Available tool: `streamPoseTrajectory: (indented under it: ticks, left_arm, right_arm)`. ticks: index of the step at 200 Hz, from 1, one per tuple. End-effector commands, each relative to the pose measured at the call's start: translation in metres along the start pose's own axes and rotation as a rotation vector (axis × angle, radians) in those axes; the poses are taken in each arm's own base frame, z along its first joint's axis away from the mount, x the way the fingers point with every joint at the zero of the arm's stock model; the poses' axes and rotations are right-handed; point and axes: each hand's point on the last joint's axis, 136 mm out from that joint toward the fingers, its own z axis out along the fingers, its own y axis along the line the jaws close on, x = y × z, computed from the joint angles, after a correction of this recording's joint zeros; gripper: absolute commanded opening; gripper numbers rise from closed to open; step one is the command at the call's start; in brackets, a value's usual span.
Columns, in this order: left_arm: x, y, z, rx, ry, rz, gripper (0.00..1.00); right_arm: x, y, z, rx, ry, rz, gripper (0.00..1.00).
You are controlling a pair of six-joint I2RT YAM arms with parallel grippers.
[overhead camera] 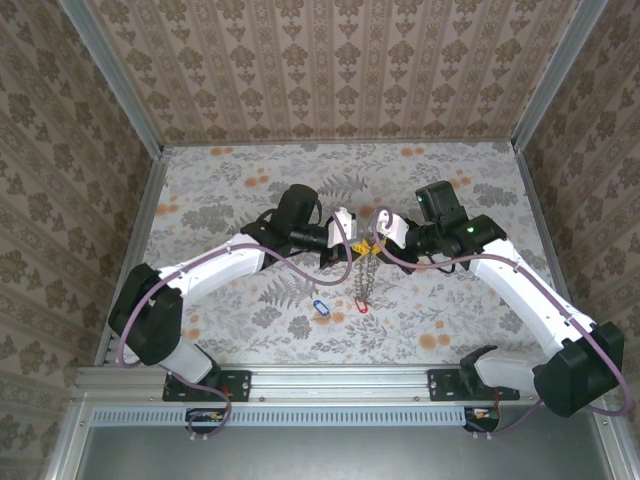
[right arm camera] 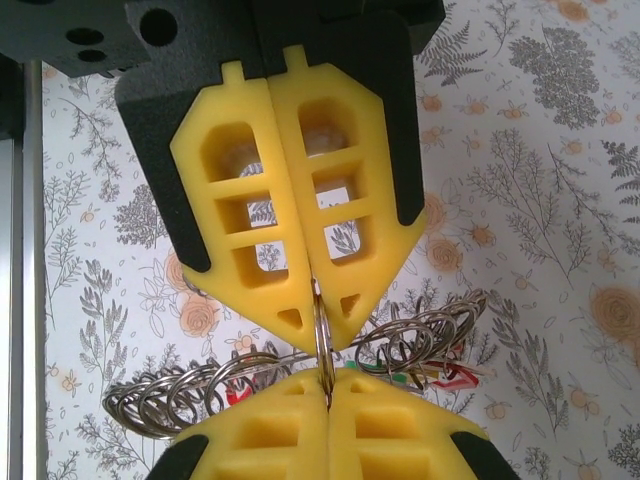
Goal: Put the keys on the keyring
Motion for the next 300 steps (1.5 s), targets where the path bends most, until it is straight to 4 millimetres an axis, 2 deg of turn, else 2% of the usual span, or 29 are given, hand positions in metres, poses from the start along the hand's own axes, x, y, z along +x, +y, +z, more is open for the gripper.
streamPoseTrajectory:
  ticks: [1,24,32,59,87,126,164,200,234,260,300]
  left_arm:
    - [-0.011,0.002,-0.002,-0.015,0.0,0.035,0.0]
    - [-0.02,0.001,-0.007,-0.011,-0.06,0.019,0.0]
    - [-0.024,0.0,-0.009,-0.005,-0.096,0.009,0.0]
    - [-0.039,-0.002,-0.017,0.033,-0.214,-0.007,0.0]
    - [-0.042,-0.005,-0.017,0.069,-0.244,-0.013,0.0]
    - [-0.042,-0.003,-0.017,0.07,-0.256,-0.021,0.0]
    - [-0.035,0.003,-0.015,0.033,-0.232,-0.031,0.0]
    - [-0.032,0.005,-0.015,0.013,-0.212,-0.026,0.0]
    - [-0.034,0.002,-0.016,0.026,-0.214,-0.022,0.0]
    - [-0.037,0.0,-0.016,0.04,-0.22,-0.022,0.0]
    - [-0.039,-0.002,-0.017,0.055,-0.227,-0.021,0.0]
  right_arm:
    - [-0.026,0.003,-0.01,0.008,-0.098,-0.047,0.02]
    - [-0.018,0.002,-0.007,0.04,-0.112,-0.044,0.1]
    - [-0.011,0.001,-0.005,0.047,-0.108,-0.027,0.1]
    - [-0.009,-0.007,-0.002,0.048,-0.186,0.037,0.14]
    - [-0.008,-0.007,0.005,0.018,-0.251,0.079,0.18]
    - [0.008,-0.014,0.01,0.044,-0.205,0.113,0.19]
    - [-0.005,-0.013,-0.009,0.088,-0.231,0.072,0.27]
    - [-0.002,-0.011,-0.021,0.125,-0.184,0.03,0.29]
    - [-0.018,-0.003,-0.026,0.079,-0.248,0.0,0.3]
    - [-0.031,-0.004,-0.028,0.068,-0.312,-0.02,0.26]
    - [-0.032,-0.012,-0.022,0.081,-0.307,-0.039,0.25]
